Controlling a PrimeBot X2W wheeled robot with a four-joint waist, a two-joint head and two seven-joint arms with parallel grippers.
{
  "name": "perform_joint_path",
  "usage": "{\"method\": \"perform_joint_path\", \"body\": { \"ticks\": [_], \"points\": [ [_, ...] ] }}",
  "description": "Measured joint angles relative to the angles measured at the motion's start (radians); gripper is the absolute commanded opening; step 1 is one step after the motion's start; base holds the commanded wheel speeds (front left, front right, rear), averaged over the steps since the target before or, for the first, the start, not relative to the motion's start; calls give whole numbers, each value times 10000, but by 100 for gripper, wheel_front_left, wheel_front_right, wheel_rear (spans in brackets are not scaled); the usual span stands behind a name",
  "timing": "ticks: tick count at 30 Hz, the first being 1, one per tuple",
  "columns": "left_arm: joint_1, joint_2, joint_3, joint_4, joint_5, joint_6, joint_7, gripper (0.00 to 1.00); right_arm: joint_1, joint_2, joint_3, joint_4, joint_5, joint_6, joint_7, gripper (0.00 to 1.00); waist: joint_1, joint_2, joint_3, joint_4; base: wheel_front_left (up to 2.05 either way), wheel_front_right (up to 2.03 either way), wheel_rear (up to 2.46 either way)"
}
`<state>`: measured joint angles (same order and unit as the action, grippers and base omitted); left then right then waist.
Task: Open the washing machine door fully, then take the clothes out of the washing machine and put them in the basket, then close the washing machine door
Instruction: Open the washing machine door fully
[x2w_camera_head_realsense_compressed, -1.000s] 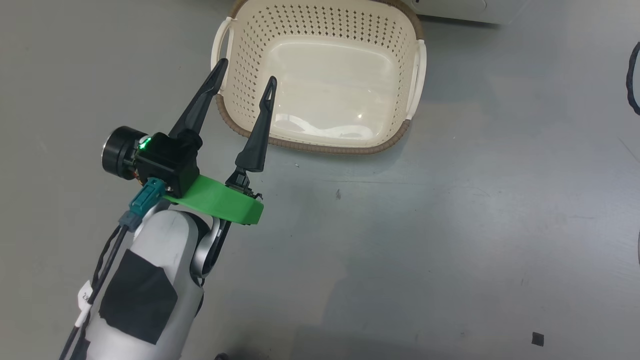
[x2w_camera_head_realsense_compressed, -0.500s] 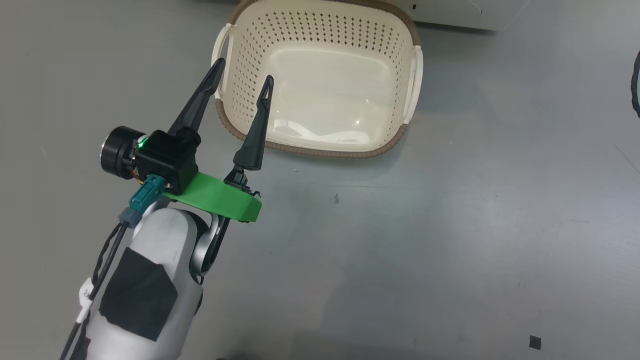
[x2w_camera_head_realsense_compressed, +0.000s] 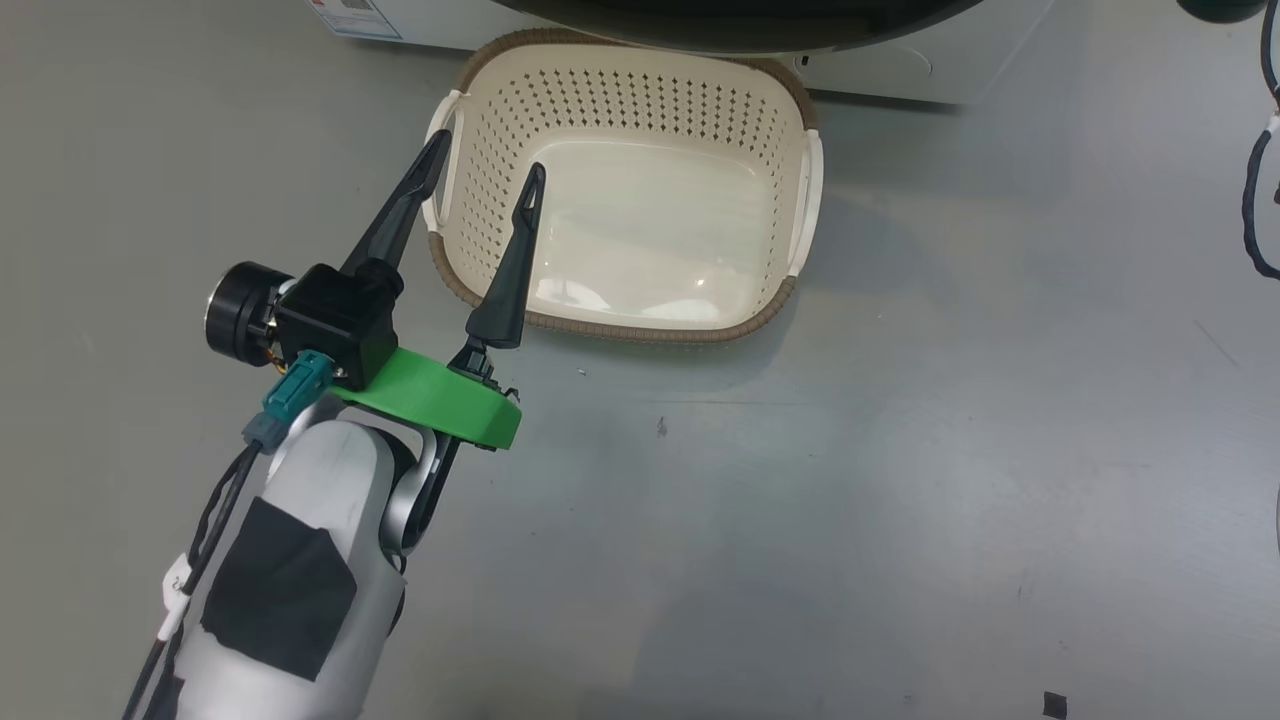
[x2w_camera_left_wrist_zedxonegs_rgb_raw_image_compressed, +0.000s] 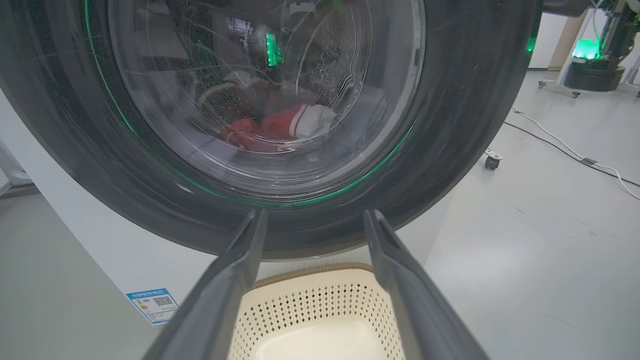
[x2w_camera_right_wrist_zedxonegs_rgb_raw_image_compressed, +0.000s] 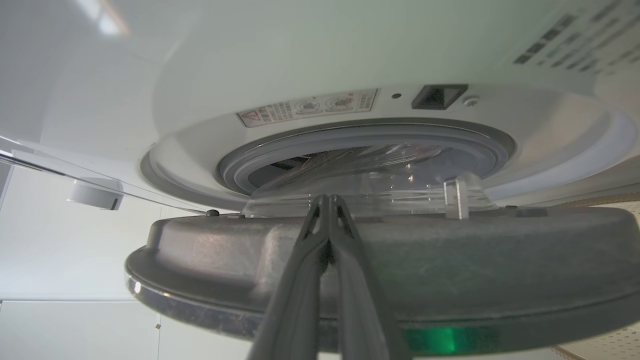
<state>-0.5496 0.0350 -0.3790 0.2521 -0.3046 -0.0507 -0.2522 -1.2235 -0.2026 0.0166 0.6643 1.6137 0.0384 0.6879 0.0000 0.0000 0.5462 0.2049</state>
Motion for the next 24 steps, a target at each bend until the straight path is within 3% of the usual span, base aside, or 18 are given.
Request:
{"method": "perform_joint_path", "body": {
  "ticks": [24],
  "points": [
    [703,-21,190,570,146,-119,0,100,1748,249,119,435,512,571,1129,0,0,0,-1349,-82,0,0,0]
  ]
}}
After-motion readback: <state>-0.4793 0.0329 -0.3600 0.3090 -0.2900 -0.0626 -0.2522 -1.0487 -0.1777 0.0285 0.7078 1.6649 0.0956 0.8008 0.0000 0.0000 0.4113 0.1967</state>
